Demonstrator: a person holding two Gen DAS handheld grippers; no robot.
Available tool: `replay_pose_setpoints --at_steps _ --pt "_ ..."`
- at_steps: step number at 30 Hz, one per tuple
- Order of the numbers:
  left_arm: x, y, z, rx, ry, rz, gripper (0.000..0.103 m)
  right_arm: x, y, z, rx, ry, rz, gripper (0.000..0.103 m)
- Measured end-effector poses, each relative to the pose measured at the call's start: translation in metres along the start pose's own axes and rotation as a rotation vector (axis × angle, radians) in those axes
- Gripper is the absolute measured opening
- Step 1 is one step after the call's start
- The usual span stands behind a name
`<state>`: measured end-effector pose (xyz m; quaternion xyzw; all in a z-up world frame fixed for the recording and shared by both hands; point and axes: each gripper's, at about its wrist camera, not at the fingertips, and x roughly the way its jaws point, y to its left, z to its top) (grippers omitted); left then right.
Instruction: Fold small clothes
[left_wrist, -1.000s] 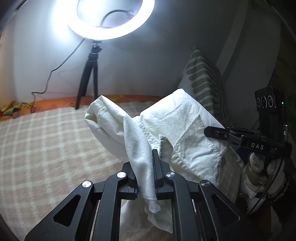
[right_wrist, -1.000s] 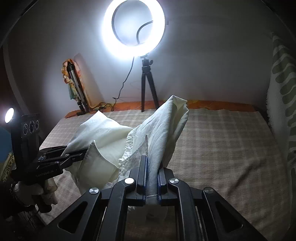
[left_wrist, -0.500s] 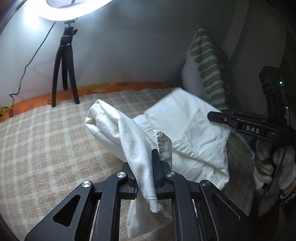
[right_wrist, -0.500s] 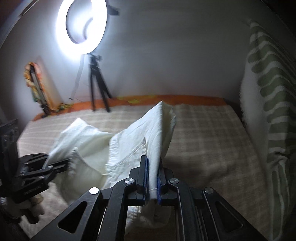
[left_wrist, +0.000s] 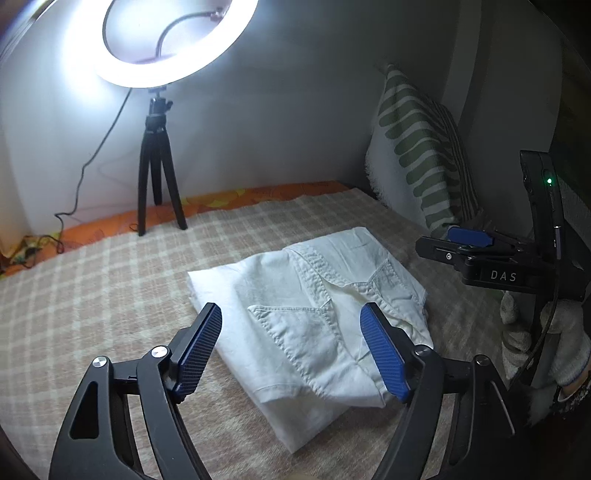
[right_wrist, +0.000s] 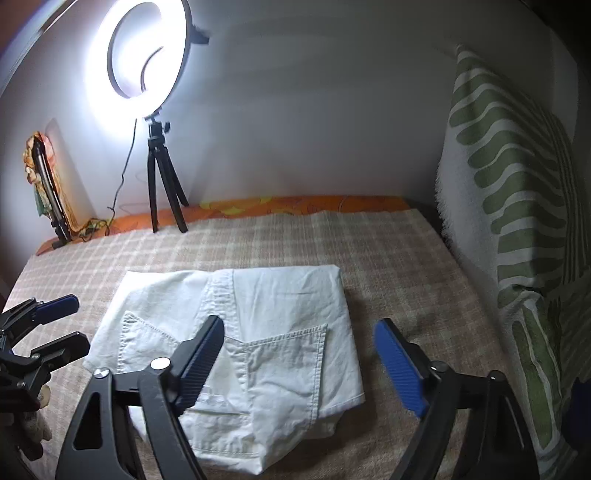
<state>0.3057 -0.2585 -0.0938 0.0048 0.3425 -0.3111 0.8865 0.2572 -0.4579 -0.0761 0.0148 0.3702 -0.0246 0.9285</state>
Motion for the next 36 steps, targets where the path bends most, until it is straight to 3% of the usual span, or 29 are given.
replay_pose_setpoints --at_steps 8,24,27,29,32,36 --pt "-0.02 0.008 -0.006 -0.042 0.018 0.006 0.078 -0.026 0.012 -0.01 0.007 -0.021 -0.01 0.098" --pt "-0.059 -0.008 -0.015 -0.001 -0.011 0.03 0.079 -0.059 0.031 -0.025 0.009 -0.058 -0.023 0.101" --pt "-0.066 -0.009 -0.015 -0.004 -0.033 0.06 0.089 -0.063 0.034 -0.027 0.004 -0.065 -0.024 0.101" --pt "-0.071 -0.011 -0.015 0.003 -0.046 0.097 0.103 -0.066 0.037 -0.028 -0.001 -0.068 -0.022 0.102" --pt "-0.077 -0.016 -0.018 0.03 -0.056 0.166 0.103 -0.069 0.04 -0.031 0.0 -0.07 -0.016 0.102" --pt "-0.08 -0.019 -0.022 0.045 -0.049 0.175 0.103 -0.07 0.042 -0.033 0.004 -0.071 -0.01 0.102"
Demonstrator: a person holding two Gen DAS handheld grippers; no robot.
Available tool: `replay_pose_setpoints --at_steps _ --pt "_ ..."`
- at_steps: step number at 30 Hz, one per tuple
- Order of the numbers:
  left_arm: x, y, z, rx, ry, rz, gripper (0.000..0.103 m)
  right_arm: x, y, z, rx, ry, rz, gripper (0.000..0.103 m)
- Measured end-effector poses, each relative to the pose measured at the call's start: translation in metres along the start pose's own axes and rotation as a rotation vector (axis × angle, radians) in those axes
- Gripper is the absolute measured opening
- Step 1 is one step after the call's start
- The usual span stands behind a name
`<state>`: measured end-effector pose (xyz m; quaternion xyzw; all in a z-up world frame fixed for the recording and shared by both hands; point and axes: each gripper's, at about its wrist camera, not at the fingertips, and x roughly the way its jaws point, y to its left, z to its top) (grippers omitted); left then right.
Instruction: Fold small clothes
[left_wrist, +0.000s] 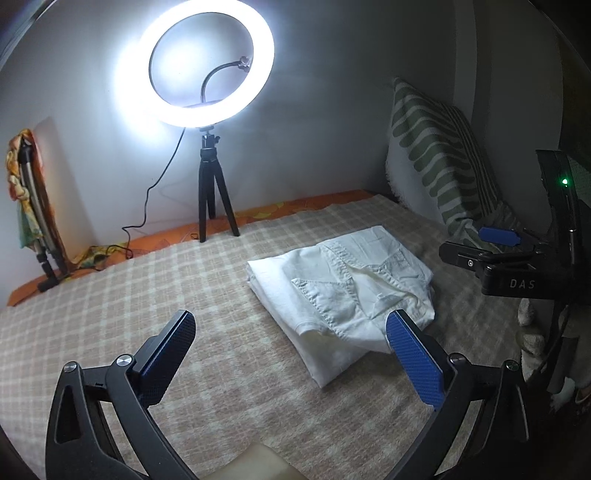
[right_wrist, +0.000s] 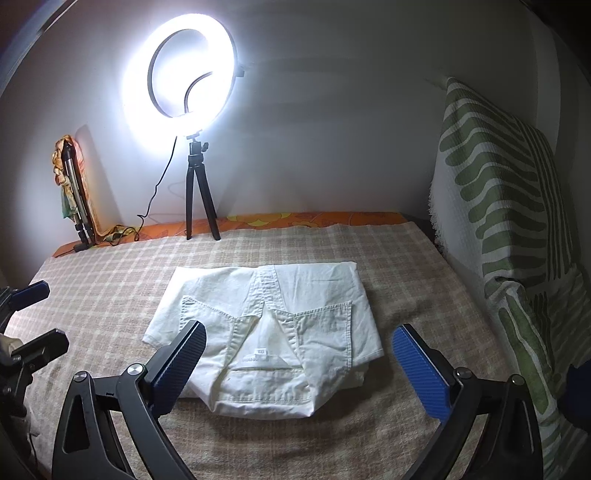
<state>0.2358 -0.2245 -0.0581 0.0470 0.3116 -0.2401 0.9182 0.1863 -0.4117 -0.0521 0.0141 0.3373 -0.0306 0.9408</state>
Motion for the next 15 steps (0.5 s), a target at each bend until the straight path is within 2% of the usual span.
replay_pose_setpoints --at_steps 15 --pt "-0.0094 0.0011 -0.0062 -0.005 -0.01 -0.007 0.103 -0.0029 0.0023 -0.0042 0.009 0.004 0.0 0.102"
